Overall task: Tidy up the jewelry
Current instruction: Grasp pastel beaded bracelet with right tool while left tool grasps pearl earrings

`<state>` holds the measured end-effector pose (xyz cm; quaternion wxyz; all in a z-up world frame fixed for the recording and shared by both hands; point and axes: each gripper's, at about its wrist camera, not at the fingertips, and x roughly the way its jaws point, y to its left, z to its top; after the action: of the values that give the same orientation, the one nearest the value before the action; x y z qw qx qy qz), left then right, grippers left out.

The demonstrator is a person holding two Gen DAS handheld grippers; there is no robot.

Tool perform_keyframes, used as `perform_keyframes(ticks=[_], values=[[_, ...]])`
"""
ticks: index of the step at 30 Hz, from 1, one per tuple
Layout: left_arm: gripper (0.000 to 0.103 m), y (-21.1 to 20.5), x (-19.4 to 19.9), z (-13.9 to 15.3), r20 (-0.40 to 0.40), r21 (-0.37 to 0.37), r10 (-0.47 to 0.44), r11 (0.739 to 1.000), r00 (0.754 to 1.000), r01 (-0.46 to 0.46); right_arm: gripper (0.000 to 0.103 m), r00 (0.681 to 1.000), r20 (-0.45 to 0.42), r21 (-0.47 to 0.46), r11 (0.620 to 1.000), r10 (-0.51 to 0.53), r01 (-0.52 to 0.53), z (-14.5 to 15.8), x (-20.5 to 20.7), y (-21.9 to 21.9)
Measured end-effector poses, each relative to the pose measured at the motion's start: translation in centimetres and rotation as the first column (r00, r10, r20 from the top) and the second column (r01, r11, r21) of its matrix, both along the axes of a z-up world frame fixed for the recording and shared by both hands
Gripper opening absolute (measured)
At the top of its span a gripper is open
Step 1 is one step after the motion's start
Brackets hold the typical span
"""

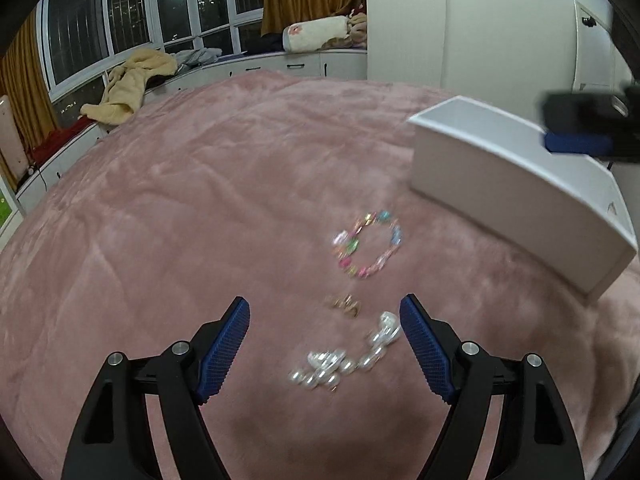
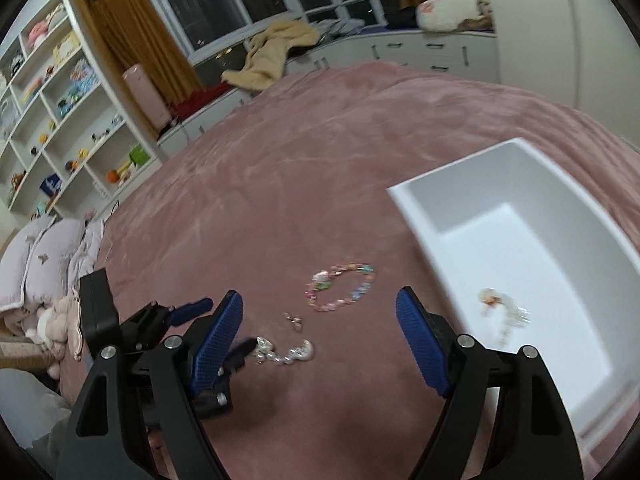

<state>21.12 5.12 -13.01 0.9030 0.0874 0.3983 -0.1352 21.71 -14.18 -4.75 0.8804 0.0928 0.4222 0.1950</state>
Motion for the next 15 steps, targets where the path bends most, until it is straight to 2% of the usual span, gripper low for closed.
perform_keyframes(ticks=[8, 10, 15], values=[[0.080, 1.9, -0.3, -3.0, -0.011, 0.018, 0.038, 0.999, 0.999, -0.038, 0.078, 0.994, -0.043, -0.136, 0.985, 0.103, -0.108, -4.5, 3.4, 5.8], [0.079, 2.0, -0.3, -4.2, -0.011, 0.049, 0.045, 0.998, 0.999, -0.045, 0.078, 0.992, -0.047, -0.164, 0.979, 0.117, -0.123, -5.8, 4.1, 6.5], [0.079, 2.2, 0.1, -6.2, -0.039, 0.058, 0.045, 0.997, 0.998, -0.043, 0.077, 0.986, -0.077, -0.285, 0.945, 0.145, -0.161, -9.7, 5.1, 8.4]])
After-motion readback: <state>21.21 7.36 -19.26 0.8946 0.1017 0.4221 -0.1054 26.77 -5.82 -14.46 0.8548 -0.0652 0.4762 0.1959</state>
